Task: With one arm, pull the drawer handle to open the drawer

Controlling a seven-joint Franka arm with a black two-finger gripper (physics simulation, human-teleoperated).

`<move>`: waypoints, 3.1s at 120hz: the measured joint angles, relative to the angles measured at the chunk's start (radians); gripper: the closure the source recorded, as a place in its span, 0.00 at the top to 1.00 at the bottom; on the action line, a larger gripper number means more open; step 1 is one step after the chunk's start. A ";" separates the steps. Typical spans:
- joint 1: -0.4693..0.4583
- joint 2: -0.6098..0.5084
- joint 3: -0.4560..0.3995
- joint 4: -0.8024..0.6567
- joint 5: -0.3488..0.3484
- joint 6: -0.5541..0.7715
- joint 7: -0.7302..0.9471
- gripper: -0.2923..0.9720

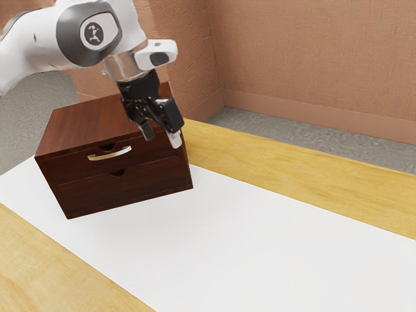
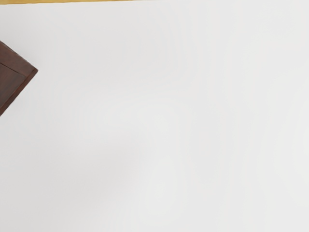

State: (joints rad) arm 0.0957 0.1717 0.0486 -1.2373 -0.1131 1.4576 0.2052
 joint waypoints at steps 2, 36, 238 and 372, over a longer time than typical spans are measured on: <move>-0.004 0.004 0.001 -0.013 -0.001 0.007 -0.004 0.75; 0.010 -0.019 -0.039 -0.067 0.010 0.043 -0.060 0.75; 0.501 -0.526 -0.354 -0.678 0.200 0.354 -2.268 0.70; 0.616 -0.305 -0.414 -0.662 0.371 0.637 -2.531 0.68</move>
State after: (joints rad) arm 0.7118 -0.1333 -0.3652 -1.8995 0.2584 2.0942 -2.3253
